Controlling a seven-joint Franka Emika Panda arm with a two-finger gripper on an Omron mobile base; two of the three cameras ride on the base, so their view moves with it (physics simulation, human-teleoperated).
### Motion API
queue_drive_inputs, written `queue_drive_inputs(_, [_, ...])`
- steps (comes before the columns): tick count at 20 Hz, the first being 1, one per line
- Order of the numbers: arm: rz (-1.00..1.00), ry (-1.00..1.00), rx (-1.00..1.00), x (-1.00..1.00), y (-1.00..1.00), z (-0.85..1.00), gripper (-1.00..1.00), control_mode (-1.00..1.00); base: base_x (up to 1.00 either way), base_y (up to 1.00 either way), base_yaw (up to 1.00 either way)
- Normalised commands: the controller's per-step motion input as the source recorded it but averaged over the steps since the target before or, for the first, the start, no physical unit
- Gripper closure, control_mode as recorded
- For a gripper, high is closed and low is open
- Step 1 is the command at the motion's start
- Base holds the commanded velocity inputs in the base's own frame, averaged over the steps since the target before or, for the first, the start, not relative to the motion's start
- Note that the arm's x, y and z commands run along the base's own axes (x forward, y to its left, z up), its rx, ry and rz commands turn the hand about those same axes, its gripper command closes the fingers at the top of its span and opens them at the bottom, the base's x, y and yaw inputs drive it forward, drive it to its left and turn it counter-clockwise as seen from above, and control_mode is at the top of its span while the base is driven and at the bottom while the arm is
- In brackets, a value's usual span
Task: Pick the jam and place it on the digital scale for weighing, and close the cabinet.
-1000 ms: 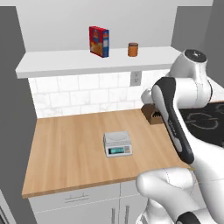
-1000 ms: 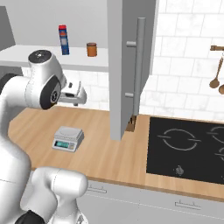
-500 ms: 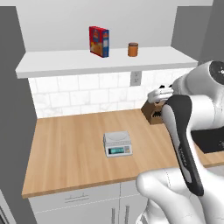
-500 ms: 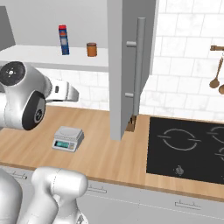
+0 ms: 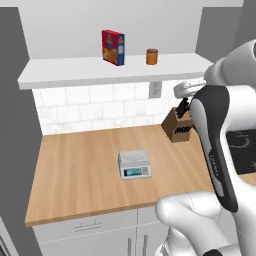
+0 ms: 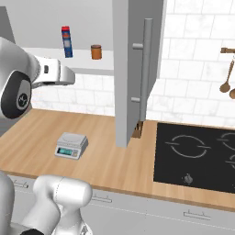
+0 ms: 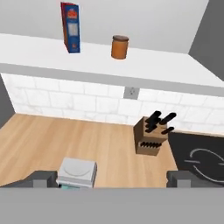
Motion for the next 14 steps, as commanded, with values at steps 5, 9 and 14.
queue_drive_inputs(5, [0.00,-0.22,0.00,0.00,0.00,0.25,-1.00,-1.00,0.00,0.00,0.00])
queue_drive_inputs(9, [0.00,-0.30,0.00,0.00,0.00,0.23,-1.00,-1.00,0.00,0.00,0.00])
queue_drive_inputs(14, [0.00,-0.07,0.00,0.00,0.00,0.45,-1.00,-1.00,0.00,0.00,0.00])
